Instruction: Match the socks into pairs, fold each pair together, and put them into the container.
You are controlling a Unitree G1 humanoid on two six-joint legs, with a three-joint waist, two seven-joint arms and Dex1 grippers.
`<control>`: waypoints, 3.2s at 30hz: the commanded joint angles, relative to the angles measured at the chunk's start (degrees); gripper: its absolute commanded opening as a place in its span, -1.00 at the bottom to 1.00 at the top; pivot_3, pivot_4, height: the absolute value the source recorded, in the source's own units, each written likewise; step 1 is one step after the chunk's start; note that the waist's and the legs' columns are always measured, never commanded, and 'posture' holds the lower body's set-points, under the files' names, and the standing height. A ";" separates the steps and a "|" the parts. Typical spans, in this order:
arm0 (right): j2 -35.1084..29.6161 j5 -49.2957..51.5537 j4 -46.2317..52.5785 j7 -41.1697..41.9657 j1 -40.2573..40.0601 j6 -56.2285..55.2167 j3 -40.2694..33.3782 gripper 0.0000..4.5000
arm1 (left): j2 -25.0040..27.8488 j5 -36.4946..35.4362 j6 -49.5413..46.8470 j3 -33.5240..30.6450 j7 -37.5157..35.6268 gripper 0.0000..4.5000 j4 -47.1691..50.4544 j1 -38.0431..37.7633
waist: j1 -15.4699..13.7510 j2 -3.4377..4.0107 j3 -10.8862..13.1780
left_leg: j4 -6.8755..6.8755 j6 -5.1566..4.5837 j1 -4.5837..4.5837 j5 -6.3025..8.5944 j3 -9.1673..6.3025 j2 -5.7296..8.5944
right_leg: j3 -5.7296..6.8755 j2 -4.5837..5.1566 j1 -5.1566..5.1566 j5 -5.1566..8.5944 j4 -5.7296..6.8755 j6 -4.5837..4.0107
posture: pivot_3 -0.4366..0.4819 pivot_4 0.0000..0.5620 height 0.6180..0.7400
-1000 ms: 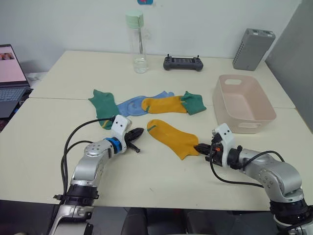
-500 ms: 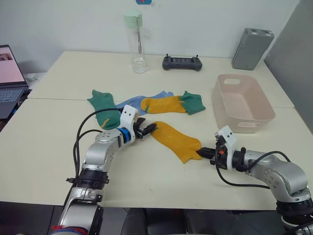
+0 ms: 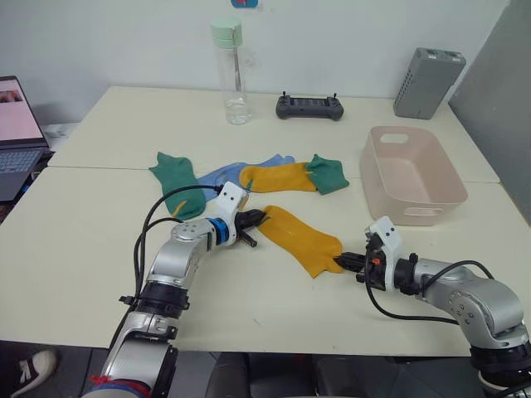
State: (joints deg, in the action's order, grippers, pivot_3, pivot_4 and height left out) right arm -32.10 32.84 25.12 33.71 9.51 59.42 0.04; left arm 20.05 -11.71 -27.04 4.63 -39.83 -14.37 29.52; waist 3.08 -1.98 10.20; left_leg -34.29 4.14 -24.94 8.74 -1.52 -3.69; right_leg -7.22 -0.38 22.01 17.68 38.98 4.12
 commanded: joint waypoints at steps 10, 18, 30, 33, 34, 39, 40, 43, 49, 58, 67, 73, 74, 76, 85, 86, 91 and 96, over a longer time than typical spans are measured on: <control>-1.43 0.64 -5.05 3.48 6.50 -2.43 -0.80 -1.00 | 3.20 -11.14 -14.58 -10.35 3.89 -0.99 28.46 -17.04 | 0.71 0.00 0.00 | 0.09 0.00 0.01 0.00 0.03 -0.04 | -0.03 0.00 0.06 0.02 0.01 -0.04 | -0.05 -0.47 1.00; -3.82 -0.91 -10.99 9.08 10.04 -3.34 3.80 -1.00 | -1.66 -17.23 -22.21 -13.00 13.61 -0.99 46.13 -29.78 | -0.03 -0.03 0.02 | 0.00 0.00 0.00 0.00 0.04 -0.02 | -0.02 0.04 0.04 0.09 -0.01 -0.15 | -0.05 -0.47 1.00; -3.18 -6.59 -21.62 13.24 16.72 -8.57 9.00 -1.00 | -3.13 -13.16 -16.32 -9.40 18.53 -0.99 44.05 -32.89 | 0.24 -0.03 0.02 | -0.09 0.01 0.02 0.01 0.13 0.00 | -0.13 0.05 0.05 0.16 -0.03 -0.30 | -0.05 -0.47 1.00; -3.01 -7.52 -22.92 13.69 17.29 -9.54 9.43 -1.00 | -2.65 -12.81 -15.60 -8.78 18.24 -0.99 43.24 -32.57 | 0.24 -0.03 0.02 | -0.06 0.01 0.02 0.01 0.13 0.00 | -0.11 0.05 0.06 0.13 -0.03 -0.23 | -0.05 -0.47 1.00; -2.86 -7.77 -23.10 13.61 17.37 -9.86 9.34 -1.00 | -2.50 -12.76 -15.46 -8.61 18.09 -0.99 43.06 -32.49 | 0.24 -0.03 0.02 | -0.05 0.01 0.02 0.01 0.12 0.00 | -0.10 0.04 0.06 0.10 -0.03 -0.19 | -0.05 -0.47 1.00; -2.47 -8.15 -22.46 11.98 16.62 -12.21 6.45 -0.55 | -1.63 -13.26 -14.55 -9.04 17.14 -0.58 41.79 -31.92 | 0.24 -0.03 0.02 | -0.02 0.01 0.02 0.01 0.11 -0.01 | -0.09 0.04 0.07 0.11 -0.03 -0.19 | -0.05 -0.47 1.00; -2.95 -8.25 -21.83 11.97 16.27 -12.74 5.90 -0.41 | -1.29 -13.29 -14.36 -9.45 17.02 -0.45 41.64 -32.00 | 0.24 -0.03 0.02 | -0.02 0.01 0.02 0.01 0.12 0.00 | -0.11 0.04 0.08 0.11 -0.03 -0.20 | -0.05 -0.47 1.00; -4.92 -8.36 -18.79 13.55 14.93 -15.98 4.09 0.05 | 1.00 -13.41 -12.87 -11.54 15.37 -0.03 40.70 -32.49 | 0.22 -0.03 0.02 | -0.02 0.01 0.02 0.01 0.13 -0.01 | -0.11 0.04 0.09 0.14 -0.03 -0.25 | -0.05 -0.47 1.00; -11.81 -9.35 -9.85 21.45 10.13 -24.63 4.45 0.83 | 11.03 -13.70 -4.11 -16.13 3.82 0.78 37.88 -33.51 | 0.20 -0.03 0.02 | 0.21 0.01 0.02 0.01 0.13 -0.02 | -0.07 0.04 0.20 0.28 -0.03 -0.48 | -0.05 -0.47 1.00; -14.19 -19.94 -6.23 29.10 7.17 -41.79 15.58 0.83 | 25.95 -2.14 32.35 -6.78 -22.16 0.78 23.79 -30.94 | 0.20 -0.02 0.09 | 0.35 0.03 0.07 0.02 0.41 0.09 | -0.03 0.44 0.28 0.43 -0.08 -0.74 | -0.05 -0.47 1.00; -11.62 -23.84 -12.52 29.25 7.85 -43.32 18.35 0.83 | 20.03 5.12 43.09 3.19 -24.03 0.78 9.75 -19.33 | -0.25 -0.07 0.08 | 0.30 0.02 0.05 0.01 0.52 0.04 | 0.05 0.45 0.23 0.27 -0.04 -0.48 | -0.05 -0.47 1.00; -9.85 -23.33 -15.64 29.90 9.39 -41.77 18.45 0.83 | 18.19 9.34 45.64 7.15 -24.09 0.78 2.18 -15.06 | -0.58 0.03 0.03 | 0.22 0.01 0.10 0.01 0.42 0.05 | 0.09 0.41 0.12 0.15 -0.02 -0.23 | -0.05 -0.47 1.00; -9.38 -22.94 -15.49 29.92 9.52 -41.20 18.28 0.75 | 18.15 9.87 46.08 7.63 -24.11 0.79 1.28 -14.74 | -0.71 0.06 0.01 | 0.18 0.00 0.11 0.00 0.44 0.05 | 0.08 0.41 0.09 0.15 -0.02 -0.23 | -0.05 -0.47 1.00; -9.17 -23.42 -15.42 29.96 9.71 -41.13 18.44 0.55 | 18.15 9.97 45.85 8.15 -24.26 0.79 0.44 -14.29 | -0.83 0.07 0.00 | 0.03 0.00 0.12 0.00 0.46 0.04 | 0.06 0.42 0.03 0.21 -0.02 -0.34 | -0.05 -0.47 1.00; -9.21 -25.47 -18.84 29.59 10.41 -44.48 17.20 -0.85 | 18.62 9.75 45.87 8.66 -23.97 -0.14 -1.15 -12.33 | -0.87 0.11 -0.02 | -0.22 0.00 0.19 0.00 0.56 0.01 | 0.03 0.47 0.07 0.16 -0.01 -0.28 | -0.05 -0.47 1.00; -9.25 -25.46 -19.49 29.78 10.89 -44.89 17.09 -0.99 | 18.58 9.73 45.85 8.82 -24.02 -0.27 -1.45 -11.95 | -0.87 0.11 -0.02 | -0.23 0.00 0.20 0.00 0.55 0.01 | 0.03 0.47 0.06 0.16 -0.01 -0.28 | -0.05 -0.47 1.00; -9.21 -24.47 -20.86 30.82 12.98 -45.48 16.52 -1.00 | 18.75 9.22 44.67 9.45 -25.09 -0.97 -2.07 -10.29 | -0.80 0.11 -0.02 | -0.23 -0.01 0.20 0.00 0.55 0.01 | 0.03 0.47 0.09 0.10 0.00 -0.34 | -0.05 -0.47 1.00; -8.95 -22.71 -21.00 32.99 15.09 -44.80 15.87 -1.00 | 18.60 7.21 42.94 8.50 -26.00 -0.99 -0.12 -9.35 | -0.72 0.11 -0.02 | -0.24 -0.03 0.20 -0.02 0.57 0.01 | 0.02 0.47 0.05 0.03 0.03 -0.30 | -0.05 -0.47 1.00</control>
State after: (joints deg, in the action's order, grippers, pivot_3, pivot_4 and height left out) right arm -41.18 8.42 2.98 65.76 23.58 14.85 17.78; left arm 38.33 -4.54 17.10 13.86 -65.90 -14.62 19.70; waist 2.36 -1.87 10.18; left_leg -34.53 4.11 -24.74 8.72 -0.95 -3.69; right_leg -7.20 0.09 22.03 17.69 39.00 3.83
